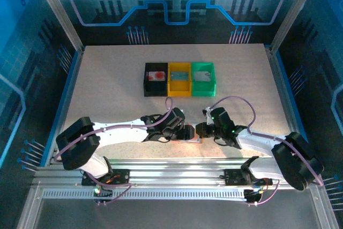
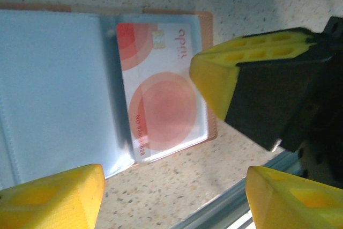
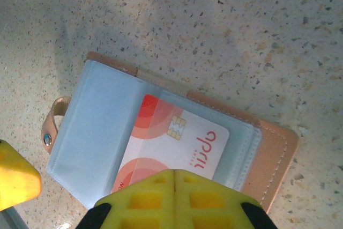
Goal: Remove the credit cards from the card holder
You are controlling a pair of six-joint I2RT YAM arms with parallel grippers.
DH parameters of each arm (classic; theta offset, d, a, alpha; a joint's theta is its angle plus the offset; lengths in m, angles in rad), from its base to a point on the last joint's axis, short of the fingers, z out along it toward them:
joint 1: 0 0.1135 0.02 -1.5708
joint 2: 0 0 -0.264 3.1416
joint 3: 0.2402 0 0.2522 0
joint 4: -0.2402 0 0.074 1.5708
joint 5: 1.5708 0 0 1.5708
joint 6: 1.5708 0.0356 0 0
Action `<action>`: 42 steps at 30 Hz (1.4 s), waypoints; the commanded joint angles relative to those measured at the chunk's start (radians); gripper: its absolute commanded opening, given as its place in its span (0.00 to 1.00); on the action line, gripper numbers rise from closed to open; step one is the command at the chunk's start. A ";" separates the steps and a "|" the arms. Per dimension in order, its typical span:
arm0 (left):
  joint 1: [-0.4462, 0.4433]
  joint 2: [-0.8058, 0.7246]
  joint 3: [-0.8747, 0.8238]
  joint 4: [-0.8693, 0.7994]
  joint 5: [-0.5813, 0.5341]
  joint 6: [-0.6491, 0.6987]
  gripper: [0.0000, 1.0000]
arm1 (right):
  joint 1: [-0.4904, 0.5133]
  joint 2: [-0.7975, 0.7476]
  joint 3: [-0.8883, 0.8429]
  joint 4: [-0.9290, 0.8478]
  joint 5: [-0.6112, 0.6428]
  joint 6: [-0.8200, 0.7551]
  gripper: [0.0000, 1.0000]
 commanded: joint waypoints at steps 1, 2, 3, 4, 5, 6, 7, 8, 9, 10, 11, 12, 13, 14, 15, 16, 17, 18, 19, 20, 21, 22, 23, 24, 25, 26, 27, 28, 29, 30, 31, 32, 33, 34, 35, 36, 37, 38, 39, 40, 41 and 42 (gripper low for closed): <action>0.016 0.011 -0.001 0.036 0.067 -0.056 0.70 | 0.013 0.009 0.024 -0.020 0.007 -0.013 0.00; 0.016 0.013 0.003 0.034 0.069 -0.058 0.69 | 0.013 0.008 0.025 -0.023 0.011 -0.012 0.00; 0.016 0.018 0.008 0.028 0.072 -0.060 0.67 | 0.012 0.006 0.026 -0.026 0.015 -0.012 0.00; 0.016 0.024 0.014 0.020 0.074 -0.060 0.67 | 0.012 0.003 0.025 -0.031 0.020 -0.012 0.00; 0.016 0.031 0.021 0.010 0.073 -0.060 0.67 | 0.013 0.000 0.025 -0.035 0.026 -0.012 0.00; 0.018 0.038 0.027 -0.001 0.071 -0.058 0.66 | 0.013 -0.004 0.024 -0.038 0.030 -0.012 0.00; 0.018 0.046 0.031 -0.005 0.072 -0.056 0.65 | 0.013 -0.011 0.023 -0.042 0.036 -0.011 0.00; 0.020 0.052 0.031 -0.009 0.071 -0.056 0.65 | 0.013 -0.015 0.021 -0.044 0.041 -0.011 0.00; 0.022 0.060 0.035 -0.016 0.071 -0.056 0.65 | 0.012 -0.022 0.020 -0.048 0.047 -0.011 0.00; 0.025 0.067 0.040 -0.021 0.072 -0.054 0.63 | 0.013 -0.028 0.018 -0.051 0.053 -0.012 0.00; 0.025 0.074 0.047 -0.027 0.072 -0.053 0.62 | 0.013 -0.032 0.016 -0.053 0.057 -0.012 0.00; 0.027 0.081 0.055 -0.039 0.070 -0.047 0.62 | 0.013 -0.036 0.017 -0.055 0.060 -0.012 0.00; 0.027 0.089 0.066 -0.057 0.065 -0.042 0.61 | 0.013 -0.037 0.017 -0.057 0.061 -0.012 0.00; 0.026 0.095 0.078 -0.071 0.058 -0.036 0.60 | 0.013 -0.037 0.017 -0.055 0.061 -0.012 0.00; 0.027 0.099 0.083 -0.075 0.058 -0.033 0.60 | 0.012 -0.035 0.017 -0.057 0.060 -0.012 0.00; 0.029 0.101 0.088 -0.075 0.053 -0.033 0.59 | 0.012 -0.032 0.018 -0.057 0.058 -0.012 0.00; 0.030 0.101 0.088 -0.075 0.049 -0.035 0.59 | 0.013 -0.028 0.020 -0.057 0.056 -0.012 0.00; 0.033 0.102 0.091 -0.072 0.048 -0.036 0.57 | 0.011 -0.026 0.022 -0.061 0.057 -0.013 0.00; 0.036 0.102 0.093 -0.070 0.048 -0.039 0.57 | 0.011 -0.023 0.025 -0.062 0.057 -0.013 0.00; 0.038 0.102 0.094 -0.067 0.047 -0.040 0.56 | 0.012 -0.020 0.026 -0.064 0.056 -0.013 0.00; 0.039 0.102 0.097 -0.066 0.046 -0.041 0.56 | 0.011 -0.019 0.028 -0.067 0.058 -0.013 0.00; 0.042 0.104 0.099 -0.067 0.046 -0.043 0.55 | 0.010 -0.018 0.029 -0.069 0.061 -0.013 0.00; 0.044 0.106 0.100 -0.068 0.046 -0.046 0.55 | 0.011 -0.018 0.028 -0.071 0.061 -0.013 0.00; 0.047 0.108 0.102 -0.070 0.047 -0.047 0.53 | 0.011 -0.017 0.028 -0.074 0.061 -0.013 0.00; 0.049 0.111 0.104 -0.072 0.047 -0.049 0.52 | 0.011 -0.018 0.028 -0.073 0.061 -0.013 0.00; 0.049 0.114 0.104 -0.072 0.046 -0.053 0.52 | 0.012 -0.018 0.028 -0.073 0.061 -0.012 0.00; 0.051 0.116 0.104 -0.072 0.048 -0.054 0.52 | 0.011 -0.018 0.029 -0.074 0.061 -0.014 0.00; 0.053 0.120 0.104 -0.071 0.049 -0.055 0.51 | 0.011 -0.018 0.030 -0.075 0.061 -0.013 0.00; 0.054 0.123 0.105 -0.071 0.051 -0.057 0.51 | 0.011 -0.018 0.030 -0.075 0.061 -0.012 0.00; 0.054 0.128 0.108 -0.072 0.052 -0.058 0.51 | 0.011 -0.018 0.030 -0.074 0.061 -0.012 0.00; 0.055 0.132 0.110 -0.072 0.053 -0.058 0.50 | 0.011 -0.018 0.030 -0.075 0.061 -0.012 0.00; 0.055 0.134 0.116 -0.075 0.052 -0.059 0.50 | 0.011 -0.018 0.030 -0.075 0.061 -0.012 0.00; 0.056 0.139 0.120 -0.082 0.050 -0.058 0.50 | 0.011 -0.018 0.030 -0.075 0.060 -0.012 0.00; 0.056 0.142 0.125 -0.089 0.044 -0.057 0.50 | 0.010 -0.018 0.030 -0.075 0.060 -0.012 0.00; 0.058 0.145 0.128 -0.093 0.042 -0.056 0.50 | 0.011 -0.018 0.030 -0.074 0.060 -0.012 0.00; 0.059 0.148 0.130 -0.095 0.040 -0.055 0.50 | 0.011 -0.018 0.030 -0.076 0.059 -0.012 0.00; 0.059 0.150 0.132 -0.095 0.040 -0.056 0.50 | 0.012 -0.018 0.030 -0.076 0.060 -0.012 0.00; 0.061 0.153 0.133 -0.095 0.042 -0.057 0.49 | 0.011 -0.018 0.030 -0.075 0.059 -0.012 0.00; 0.062 0.158 0.137 -0.095 0.046 -0.056 0.46 | 0.011 -0.018 0.030 -0.075 0.060 -0.012 0.00; 0.063 0.159 0.140 -0.097 0.046 -0.055 0.44 | 0.011 -0.017 0.030 -0.075 0.059 -0.012 0.00; 0.062 0.164 0.143 -0.097 0.046 -0.055 0.44 | 0.011 -0.016 0.030 -0.074 0.058 -0.012 0.00; 0.064 0.168 0.146 -0.097 0.046 -0.056 0.44 | 0.011 -0.015 0.030 -0.074 0.056 -0.012 0.00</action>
